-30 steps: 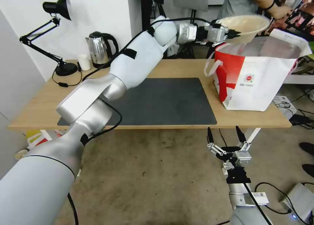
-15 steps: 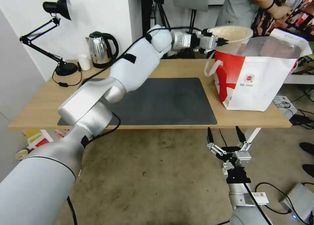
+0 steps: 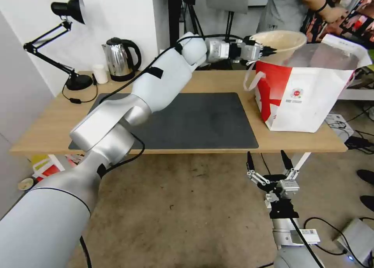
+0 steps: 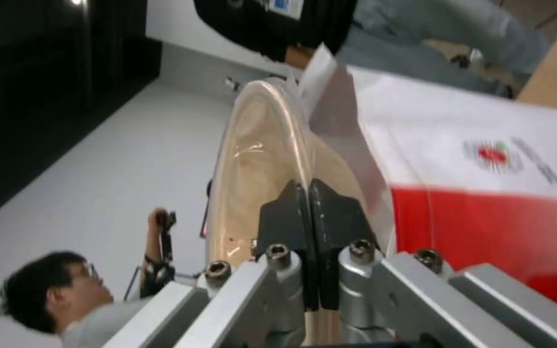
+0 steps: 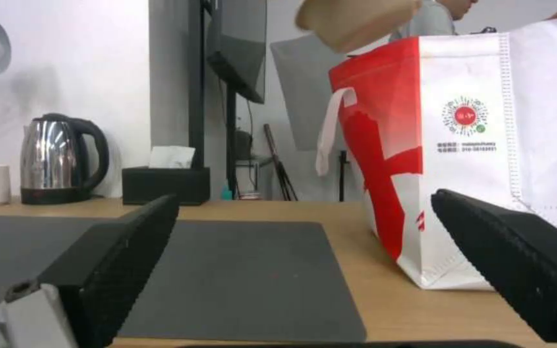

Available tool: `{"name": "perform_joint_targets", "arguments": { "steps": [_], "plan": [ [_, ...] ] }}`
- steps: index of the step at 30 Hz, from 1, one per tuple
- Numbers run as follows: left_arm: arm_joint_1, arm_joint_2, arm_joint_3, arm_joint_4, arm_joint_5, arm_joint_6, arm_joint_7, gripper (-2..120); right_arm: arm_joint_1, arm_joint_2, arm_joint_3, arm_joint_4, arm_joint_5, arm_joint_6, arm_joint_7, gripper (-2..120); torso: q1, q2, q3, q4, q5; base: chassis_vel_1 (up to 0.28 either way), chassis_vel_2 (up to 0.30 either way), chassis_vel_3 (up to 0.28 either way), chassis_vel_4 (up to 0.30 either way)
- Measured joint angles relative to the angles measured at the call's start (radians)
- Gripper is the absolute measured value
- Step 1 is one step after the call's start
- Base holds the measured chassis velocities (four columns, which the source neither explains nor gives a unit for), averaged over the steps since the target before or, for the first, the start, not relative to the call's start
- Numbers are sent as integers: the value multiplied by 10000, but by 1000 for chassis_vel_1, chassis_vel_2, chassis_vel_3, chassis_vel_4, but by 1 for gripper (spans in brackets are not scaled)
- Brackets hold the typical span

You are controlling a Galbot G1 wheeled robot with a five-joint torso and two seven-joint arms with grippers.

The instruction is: Pick up the trash from the table and place it into the takeout bag.

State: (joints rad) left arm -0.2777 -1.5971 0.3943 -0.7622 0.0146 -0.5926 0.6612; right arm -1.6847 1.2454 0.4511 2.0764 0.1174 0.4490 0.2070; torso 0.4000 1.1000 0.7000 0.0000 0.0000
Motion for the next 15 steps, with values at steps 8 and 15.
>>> {"name": "perform_joint_targets", "arguments": {
  "steps": [8, 15],
  "plan": [
    [-292, -7, 277, -369, -326, 135, -24, 0, 0, 0, 0, 0, 0, 0, 0, 100, -1, 0, 0, 0, 0, 0, 0, 0, 0],
    [-272, -9, 475, -444, -375, 146, -43, 0, 0, 0, 0, -1, 0, 0, 0, 100, 0, 0, 0, 1, 0, 0, 0, 0, 0]
  ]
}}
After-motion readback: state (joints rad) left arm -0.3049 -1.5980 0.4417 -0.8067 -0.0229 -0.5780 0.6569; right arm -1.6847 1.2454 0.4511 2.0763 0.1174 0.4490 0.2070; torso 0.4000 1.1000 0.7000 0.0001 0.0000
